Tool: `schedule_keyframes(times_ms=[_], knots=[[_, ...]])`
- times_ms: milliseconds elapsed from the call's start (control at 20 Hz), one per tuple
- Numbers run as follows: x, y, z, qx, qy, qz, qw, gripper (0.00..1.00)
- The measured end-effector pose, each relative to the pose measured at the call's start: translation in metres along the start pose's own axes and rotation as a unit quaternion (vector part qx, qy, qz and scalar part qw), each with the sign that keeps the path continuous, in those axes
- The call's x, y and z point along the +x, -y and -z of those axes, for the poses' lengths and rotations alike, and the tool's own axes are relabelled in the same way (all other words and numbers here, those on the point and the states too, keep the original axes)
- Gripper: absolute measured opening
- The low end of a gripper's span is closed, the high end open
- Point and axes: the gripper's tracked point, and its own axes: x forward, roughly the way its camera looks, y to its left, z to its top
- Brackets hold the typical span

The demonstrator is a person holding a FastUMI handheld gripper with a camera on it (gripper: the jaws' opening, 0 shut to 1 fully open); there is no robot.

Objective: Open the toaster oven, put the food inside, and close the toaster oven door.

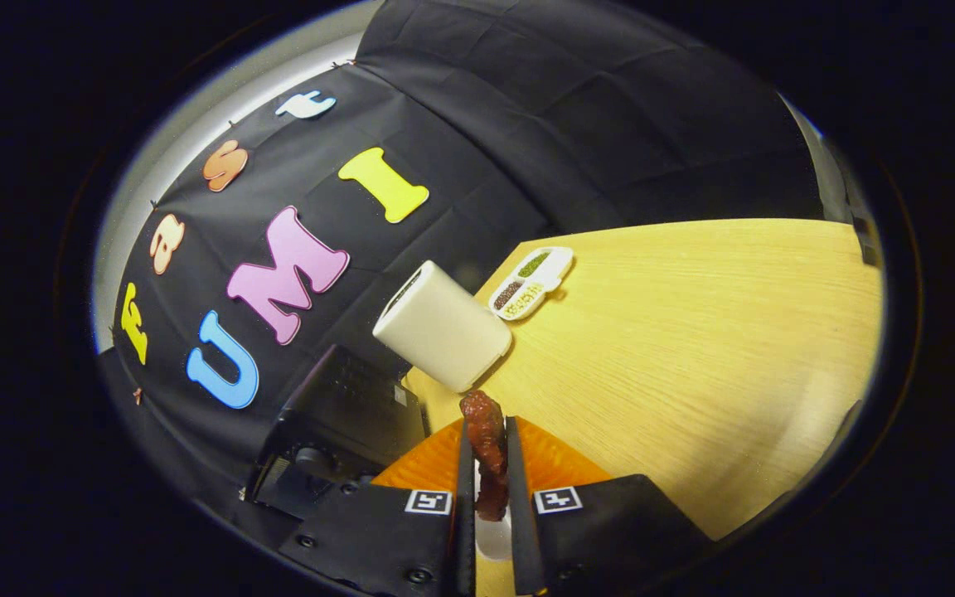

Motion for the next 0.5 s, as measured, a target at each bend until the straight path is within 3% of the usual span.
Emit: schedule_keyframes(times_ms=[300,500], knots=[[-0.016,-0.025,-0.030,0.021,0.040,-0.008,0.999,0.18],[-0.045,-0.069,-0.027,0.043,0.056,-0.017,0.997,0.18]])
